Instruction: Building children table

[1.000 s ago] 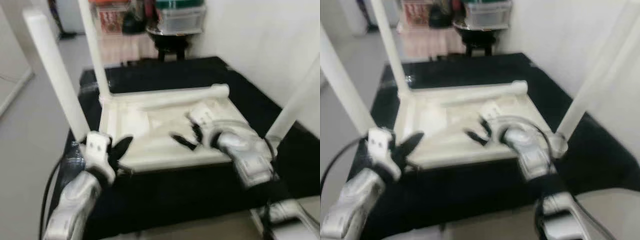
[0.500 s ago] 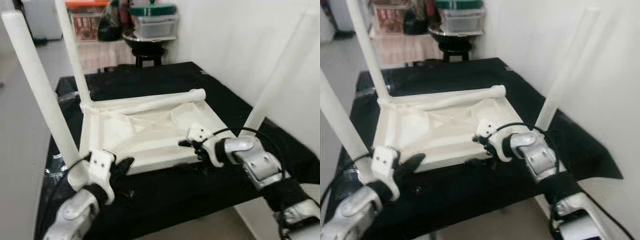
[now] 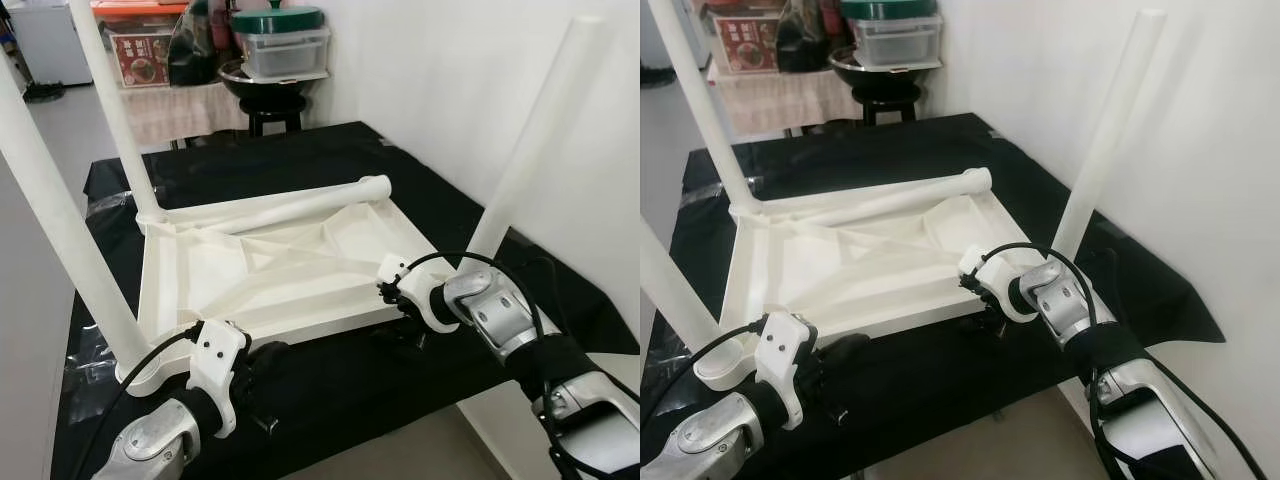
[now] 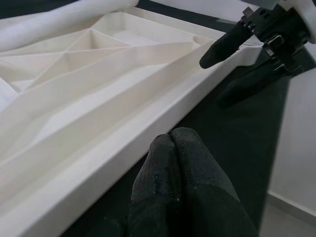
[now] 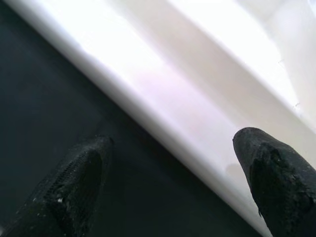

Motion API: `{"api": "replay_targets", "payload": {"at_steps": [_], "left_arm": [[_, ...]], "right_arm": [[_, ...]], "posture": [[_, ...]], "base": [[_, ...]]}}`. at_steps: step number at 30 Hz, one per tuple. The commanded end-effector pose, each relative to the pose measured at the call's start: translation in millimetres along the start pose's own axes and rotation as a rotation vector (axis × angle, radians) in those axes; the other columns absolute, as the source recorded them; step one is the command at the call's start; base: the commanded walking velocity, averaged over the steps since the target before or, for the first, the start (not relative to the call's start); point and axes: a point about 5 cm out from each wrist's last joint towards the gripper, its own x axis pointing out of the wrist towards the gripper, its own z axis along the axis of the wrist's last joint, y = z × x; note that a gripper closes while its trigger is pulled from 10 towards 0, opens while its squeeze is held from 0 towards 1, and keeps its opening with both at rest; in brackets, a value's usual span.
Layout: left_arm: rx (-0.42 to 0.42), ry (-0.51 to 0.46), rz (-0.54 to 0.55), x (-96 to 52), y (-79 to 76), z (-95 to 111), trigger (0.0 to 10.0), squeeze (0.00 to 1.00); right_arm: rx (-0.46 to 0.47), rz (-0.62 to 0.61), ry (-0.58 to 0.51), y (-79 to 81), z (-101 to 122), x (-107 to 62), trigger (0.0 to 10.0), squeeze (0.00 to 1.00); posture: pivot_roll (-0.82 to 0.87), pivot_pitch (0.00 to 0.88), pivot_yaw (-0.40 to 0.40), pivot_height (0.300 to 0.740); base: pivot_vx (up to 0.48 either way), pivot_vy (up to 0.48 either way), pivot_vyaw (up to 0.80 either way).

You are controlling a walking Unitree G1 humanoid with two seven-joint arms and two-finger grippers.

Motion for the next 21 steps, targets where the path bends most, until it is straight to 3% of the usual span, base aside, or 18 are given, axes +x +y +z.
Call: {"api": "replay_targets", "payload": {"at_steps": [1, 6, 7, 8, 9, 21], "left_arm": [[0.009, 0.014, 0.029, -1.6, 2.3, -1.2, 10.0, 0.00], [0.018, 0.023, 0.037, -3.5, 3.1, -1.3, 10.0, 0.00], [0.019, 0.024, 0.038, -4.0, 2.3, -0.8, 10.0, 0.00], [0.019, 0.024, 0.038, -4.0, 2.3, -0.8, 10.0, 0.00], [0.019, 0.025, 0.039, -4.3, 1.9, -0.5, 10.0, 0.00], [0.025, 0.024, 0.052, -4.7, 0.1, 0.7, 10.0, 0.00]], "right_arm": [[0.012, -0.013, 0.029, -0.3, -2.7, 3.5, 10.0, 0.00], [-0.035, 0.007, 0.094, -0.3, 0.3, 7.0, 10.0, 0.00], [-0.045, 0.021, 0.141, -1.0, 0.7, 8.1, 3.4, 0.00], [-0.045, 0.021, 0.141, -1.0, 0.7, 8.1, 3.4, 0.00], [-0.047, 0.022, 0.154, -1.9, 1.6, 8.6, 0.0, 0.00], [0.012, -0.010, 0.126, -5.7, 19.1, 13.3, 0.0, 0.00]], "posture": [[0.01, 0.050, -0.038, 0.740], [0.01, 0.060, -0.040, 0.740], [0.01, 0.066, -0.047, 0.740], [0.01, 0.066, -0.047, 0.740], [0.01, 0.068, -0.048, 0.740], [0.02, 0.078, -0.060, 0.740]], "base": [[0.000, 0.000, 0.00], [0.000, 0.000, 0.00], [0.000, 0.000, 0.00], [0.000, 0.000, 0.00], [0.000, 0.000, 0.00], [0.000, 0.000, 0.00]]}}
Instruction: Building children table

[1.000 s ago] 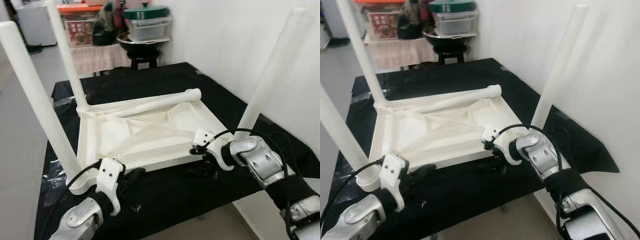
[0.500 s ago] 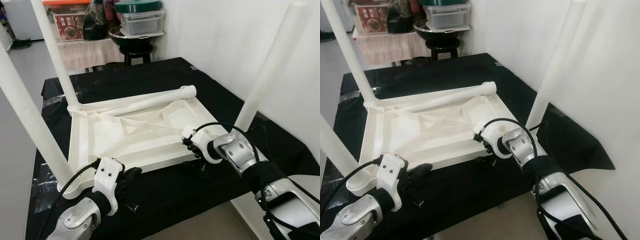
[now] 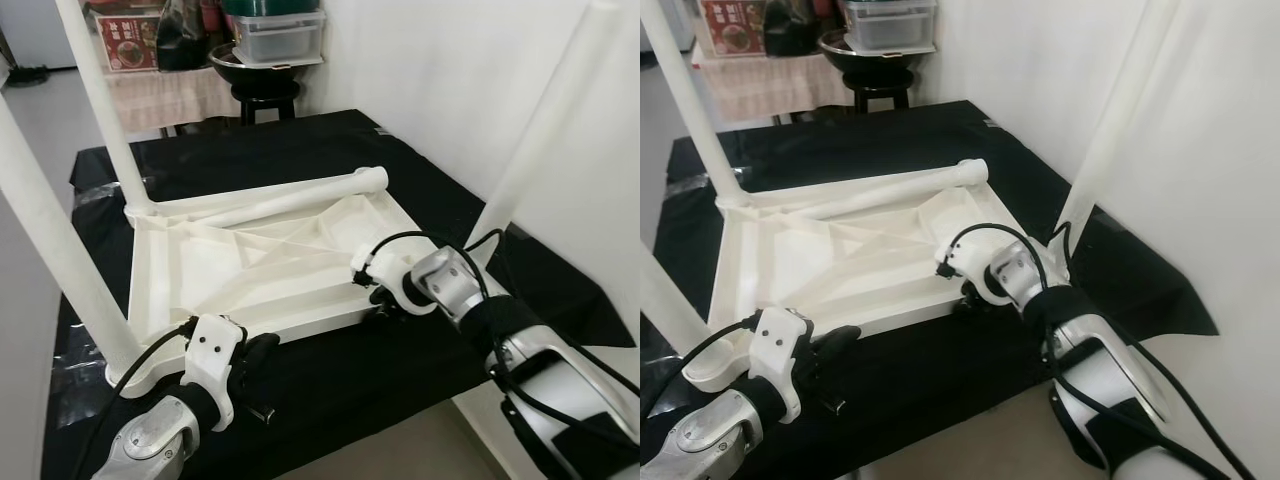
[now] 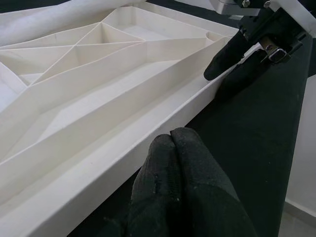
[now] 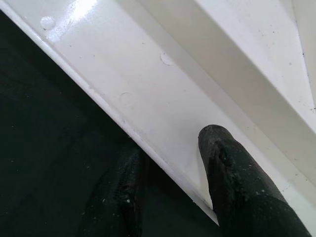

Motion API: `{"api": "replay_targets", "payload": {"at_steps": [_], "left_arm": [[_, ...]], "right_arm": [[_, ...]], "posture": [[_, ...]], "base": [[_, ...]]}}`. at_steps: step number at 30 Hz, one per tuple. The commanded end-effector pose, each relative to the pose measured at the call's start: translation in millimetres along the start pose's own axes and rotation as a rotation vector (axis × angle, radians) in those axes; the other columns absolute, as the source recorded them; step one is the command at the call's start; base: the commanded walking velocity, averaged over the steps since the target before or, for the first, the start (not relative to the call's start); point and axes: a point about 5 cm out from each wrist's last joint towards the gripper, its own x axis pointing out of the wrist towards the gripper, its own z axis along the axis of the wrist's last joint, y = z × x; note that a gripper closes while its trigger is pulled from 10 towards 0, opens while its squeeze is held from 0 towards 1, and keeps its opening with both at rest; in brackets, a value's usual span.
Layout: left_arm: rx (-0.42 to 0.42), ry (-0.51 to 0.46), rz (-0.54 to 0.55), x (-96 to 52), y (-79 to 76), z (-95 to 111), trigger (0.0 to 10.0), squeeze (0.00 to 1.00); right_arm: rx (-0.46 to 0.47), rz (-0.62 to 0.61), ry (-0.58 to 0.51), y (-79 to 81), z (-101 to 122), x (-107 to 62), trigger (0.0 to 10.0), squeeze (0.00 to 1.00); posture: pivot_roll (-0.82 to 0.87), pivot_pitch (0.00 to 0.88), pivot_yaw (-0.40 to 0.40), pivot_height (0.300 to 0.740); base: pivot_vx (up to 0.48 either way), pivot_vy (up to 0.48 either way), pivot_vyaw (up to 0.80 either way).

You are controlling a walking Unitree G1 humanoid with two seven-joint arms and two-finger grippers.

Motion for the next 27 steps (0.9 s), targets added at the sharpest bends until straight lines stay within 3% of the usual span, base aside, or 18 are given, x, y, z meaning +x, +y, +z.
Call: {"api": "replay_targets", "payload": {"at_steps": [1, 5, 6, 7, 10, 11, 12, 13, 21, 22, 23, 25, 27], "left_arm": [[0.011, 0.016, 0.005, -1.3, -1.4, -1.5, 10.0, 0.00], [0.012, 0.016, 0.007, -1.5, -1.7, -1.2, 10.0, 0.00], [0.014, 0.017, 0.006, -1.8, -1.9, -0.9, 10.0, 0.00], [0.014, 0.017, 0.006, -1.8, -1.9, -0.9, 10.0, 0.00], [0.017, 0.019, 0.008, -2.0, -1.5, -0.5, 10.0, 0.00], [0.017, 0.019, 0.008, -2.0, -1.5, -0.5, 10.0, 0.00], [0.018, 0.020, 0.010, -2.2, -1.2, -0.5, 10.0, 0.00], [0.018, 0.020, 0.010, -2.3, -1.0, -0.5, 10.0, 0.00], [0.023, 0.022, 0.011, -1.9, -0.6, -0.3, 10.0, 0.00], [0.024, 0.022, 0.011, -1.4, -0.6, -0.3, 10.0, 0.00], [0.024, 0.022, 0.011, -1.4, -0.6, -0.3, 10.0, 0.00], [0.036, 0.022, 0.013, -0.2, -1.3, 0.0, 10.0, 0.00], [0.040, 0.022, 0.015, 0.1, -1.7, 0.0, 10.0, 0.00]], "right_arm": [[0.066, -0.003, -0.033, 1.2, 1.5, 2.4, 0.0, 0.00], [0.090, 0.031, -0.045, 8.4, 5.0, 6.6, 0.0, 0.00], [0.207, 0.060, -0.100, 17.0, 15.0, 10.8, 0.0, 0.00], [0.207, 0.060, -0.100, 17.0, 15.0, 10.8, 0.0, 0.00], [0.439, 0.128, -0.194, 31.4, 34.9, 15.2, 0.0, 0.00], [0.439, 0.128, -0.194, 31.4, 34.9, 15.2, 0.0, 0.00], [0.531, 0.183, -0.234, 43.0, 45.8, 17.4, 0.0, 0.00], [0.561, 0.200, -0.248, 47.6, 49.8, 18.1, 0.0, 0.00], [0.619, 0.269, -0.293, 75.3, 74.6, 21.6, 0.0, 0.00], [0.623, 0.265, -0.322, 85.7, 87.5, 24.8, 0.0, 0.00], [0.623, 0.265, -0.322, 85.7, 87.5, 24.8, 0.0, 0.00], [0.608, 0.260, -0.353, 108.5, 110.2, 31.0, 0.0, 0.00], [0.593, 0.263, -0.354, 116.8, 116.5, 32.4, 0.0, 0.00]], "posture": [[0.02, 0.078, -0.060, 0.740], [0.02, 0.081, -0.058, 0.740], [0.01, 0.083, -0.059, 0.740], [0.01, 0.083, -0.059, 0.740], [0.01, 0.085, -0.061, 0.740], [0.01, 0.085, -0.061, 0.740], [0.01, 0.086, -0.059, 0.740], [0.01, 0.086, -0.059, 0.740], [0.02, 0.084, -0.055, 0.740], [0.02, 0.083, -0.056, 0.740], [0.02, 0.083, -0.056, 0.740], [0.04, 0.081, -0.066, 0.740], [0.05, 0.081, -0.069, 0.740]], "base": [[0.000, 0.000, 0.00], [0.000, 0.000, 0.00], [0.000, 0.000, 0.00], [0.000, 0.000, 0.00], [0.000, 0.000, 0.00], [0.000, 0.000, 0.00], [0.000, 0.000, 0.00], [0.000, 0.000, 0.00], [0.000, 0.000, 0.00], [0.000, 0.000, 0.00], [0.000, 0.000, 0.00], [0.000, 0.000, 0.00], [0.000, 0.000, 0.00]]}}
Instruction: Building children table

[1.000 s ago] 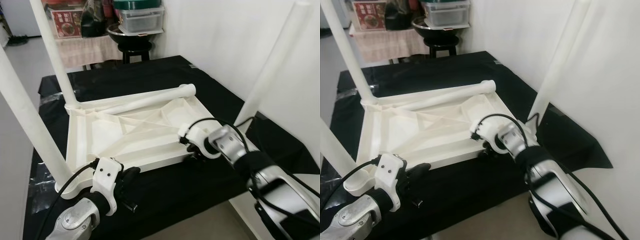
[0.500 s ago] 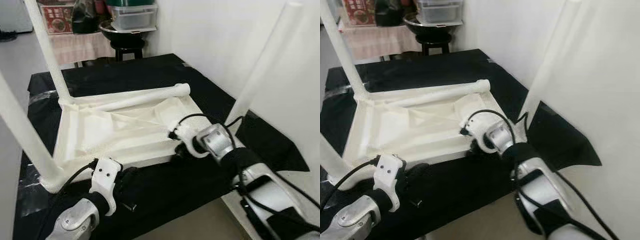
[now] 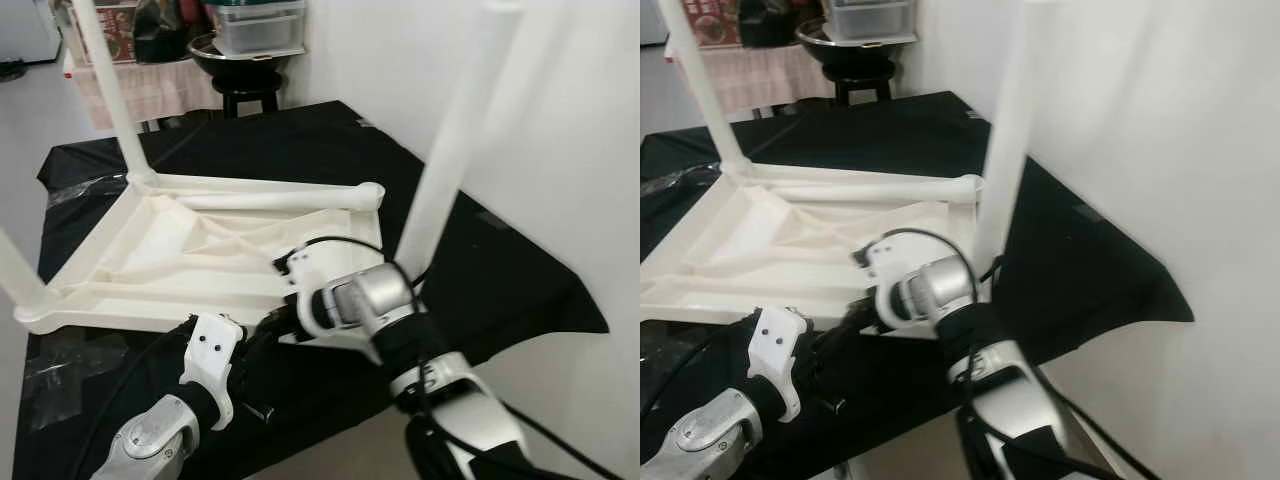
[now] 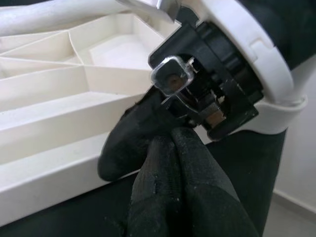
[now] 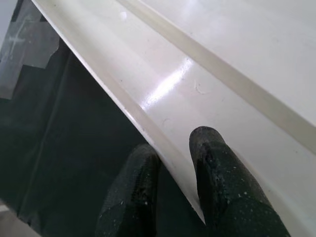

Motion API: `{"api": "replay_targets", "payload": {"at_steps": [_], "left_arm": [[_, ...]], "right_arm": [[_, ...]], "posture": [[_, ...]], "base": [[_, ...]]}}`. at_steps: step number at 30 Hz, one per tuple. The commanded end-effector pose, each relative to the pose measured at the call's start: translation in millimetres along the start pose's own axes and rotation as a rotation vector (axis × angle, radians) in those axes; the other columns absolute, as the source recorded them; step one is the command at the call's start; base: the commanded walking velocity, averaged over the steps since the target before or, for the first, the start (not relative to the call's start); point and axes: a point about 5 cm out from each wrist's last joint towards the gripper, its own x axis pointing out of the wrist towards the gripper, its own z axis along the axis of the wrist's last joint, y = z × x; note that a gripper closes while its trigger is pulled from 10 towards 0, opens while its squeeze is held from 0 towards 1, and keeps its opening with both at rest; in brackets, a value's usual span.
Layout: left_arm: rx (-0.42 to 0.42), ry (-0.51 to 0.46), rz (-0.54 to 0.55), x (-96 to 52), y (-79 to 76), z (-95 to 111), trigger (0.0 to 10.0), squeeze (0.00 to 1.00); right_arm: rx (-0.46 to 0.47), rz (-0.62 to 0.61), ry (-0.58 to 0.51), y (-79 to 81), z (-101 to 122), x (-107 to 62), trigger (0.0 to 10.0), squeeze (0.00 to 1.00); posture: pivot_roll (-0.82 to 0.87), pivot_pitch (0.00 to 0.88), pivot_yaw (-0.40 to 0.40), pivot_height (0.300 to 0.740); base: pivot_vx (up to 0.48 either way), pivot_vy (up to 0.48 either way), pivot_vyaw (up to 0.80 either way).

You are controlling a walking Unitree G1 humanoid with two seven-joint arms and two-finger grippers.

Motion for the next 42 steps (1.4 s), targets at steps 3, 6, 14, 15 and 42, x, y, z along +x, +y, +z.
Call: {"api": "replay_targets", "payload": {"at_steps": [3, 6, 14, 15, 42], "left_arm": [[0.024, 0.014, -0.001, 0.4, -2.4, -0.6, 10.0, 0.00], [0.026, 0.014, 0.000, 0.4, -2.3, -0.7, 10.0, 0.00], [0.070, 0.004, 0.054, 3.1, 4.6, 0.2, 10.0, 0.00], [0.070, 0.004, 0.054, 3.1, 4.6, 0.2, 10.0, 0.00], [0.063, 0.081, 0.412, -12.5, 46.3, -15.2, 10.0, 0.00]], "right_arm": [[-0.030, 0.031, -0.068, 32.7, 7.4, 9.3, 0.0, 0.00], [-0.102, -0.007, -0.174, 30.0, 11.4, 6.3, 10.0, 0.00], [-0.219, 0.124, -0.415, 27.7, 25.1, -21.9, 10.0, 1.00], [-0.219, 0.124, -0.415, 27.7, 25.1, -21.9, 10.0, 1.00], [-0.368, 0.196, -0.520, -19.1, -39.9, -80.6, 10.0, 0.00]], "posture": [[0.05, 0.081, -0.072, 0.740], [0.04, 0.080, -0.074, 0.740], [0.03, 0.073, -0.060, 0.740], [0.03, 0.073, -0.060, 0.740], [0.02, 0.076, -0.031, 0.740]], "base": [[0.000, 0.000, 0.00], [0.000, 0.000, 0.00], [0.000, 0.000, 0.00], [0.000, 0.000, 0.00], [0.000, 0.000, 0.00]]}}
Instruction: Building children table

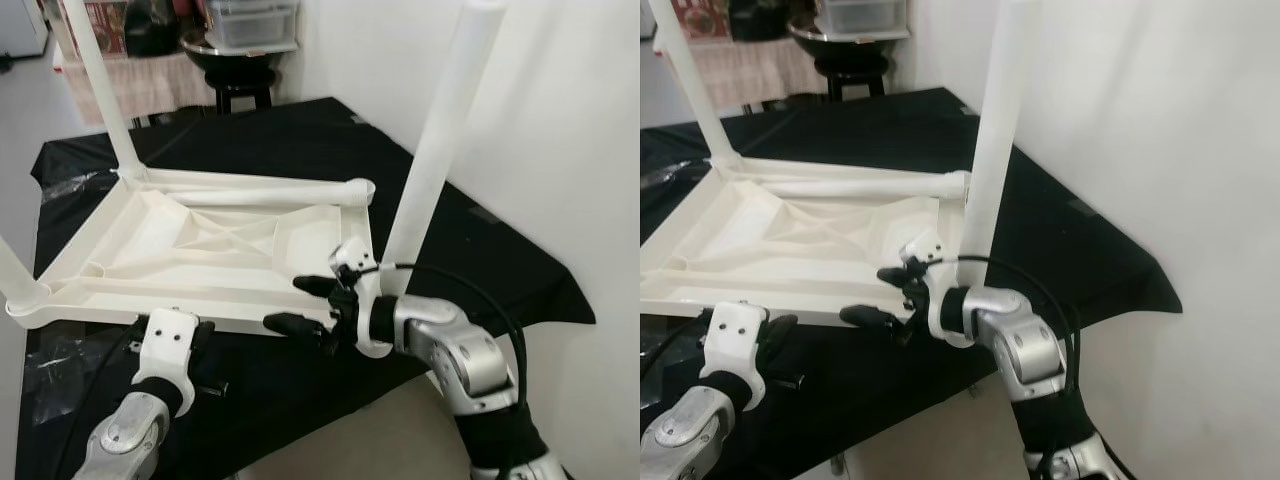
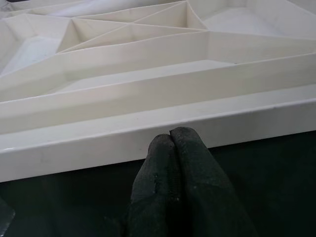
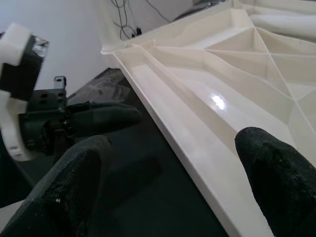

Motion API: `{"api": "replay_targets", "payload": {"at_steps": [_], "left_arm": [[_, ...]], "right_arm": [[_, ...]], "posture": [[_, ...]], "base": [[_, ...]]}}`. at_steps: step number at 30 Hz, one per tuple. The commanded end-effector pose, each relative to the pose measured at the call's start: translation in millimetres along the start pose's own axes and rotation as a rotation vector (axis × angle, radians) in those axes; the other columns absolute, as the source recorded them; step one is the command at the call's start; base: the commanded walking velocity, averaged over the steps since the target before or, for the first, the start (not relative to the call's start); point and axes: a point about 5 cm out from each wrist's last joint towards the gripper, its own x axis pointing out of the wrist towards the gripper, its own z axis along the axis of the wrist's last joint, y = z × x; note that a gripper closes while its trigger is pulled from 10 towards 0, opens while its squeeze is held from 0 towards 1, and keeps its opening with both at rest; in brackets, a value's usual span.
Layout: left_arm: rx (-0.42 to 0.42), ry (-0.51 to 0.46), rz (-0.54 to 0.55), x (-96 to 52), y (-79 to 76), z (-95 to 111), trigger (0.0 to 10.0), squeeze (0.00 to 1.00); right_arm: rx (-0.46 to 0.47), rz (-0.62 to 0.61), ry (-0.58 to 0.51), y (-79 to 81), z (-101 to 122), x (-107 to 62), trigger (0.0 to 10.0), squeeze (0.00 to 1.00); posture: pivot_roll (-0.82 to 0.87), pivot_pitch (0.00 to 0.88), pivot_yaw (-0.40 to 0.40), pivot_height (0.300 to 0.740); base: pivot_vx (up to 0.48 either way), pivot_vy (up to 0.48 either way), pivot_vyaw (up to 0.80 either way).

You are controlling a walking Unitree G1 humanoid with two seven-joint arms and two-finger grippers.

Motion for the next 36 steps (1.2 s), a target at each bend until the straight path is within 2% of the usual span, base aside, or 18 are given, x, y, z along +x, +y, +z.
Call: {"api": "replay_targets", "payload": {"at_steps": [1, 7, 16, 26, 36], "left_arm": [[0.009, 0.014, 0.014, -0.4, 2.9, -2.3, 10.0, 0.00], [0.012, 0.006, 0.020, 1.6, 4.0, 0.2, 10.0, 0.00], [0.019, -0.001, 0.020, 3.8, 3.9, 2.4, 10.0, 0.00], [0.021, -0.001, 0.015, 4.6, 3.1, 2.6, 10.0, 0.00], [0.018, -0.007, 0.012, 6.0, 2.1, 3.9, 10.0, 0.00]], "right_arm": [[-0.030, 0.009, -0.035, 4.0, 0.4, -4.2, 10.0, 0.00], [-0.044, -0.045, -0.023, -2.2, -6.7, -9.2, 10.0, 0.00], [-0.052, -0.270, -0.054, -24.6, -9.9, -12.8, 10.0, 0.00], [-0.053, -0.246, -0.053, -22.5, -16.5, -15.5, 10.0, 0.00], [-0.049, -0.286, -0.064, -27.0, -18.5, -13.4, 10.0, 0.00]], "posture": [[0.02, 0.076, -0.030, 0.740], [0.02, 0.076, -0.027, 0.740], [0.02, 0.078, -0.024, 0.740], [0.02, 0.077, -0.023, 0.740], [0.01, 0.076, -0.022, 0.740]], "base": [[0.000, 0.000, 0.00], [0.000, 0.000, 0.00], [-0.053, 0.000, 0.00], [-0.198, 0.000, 0.00], [-0.256, 0.000, 0.00]]}}
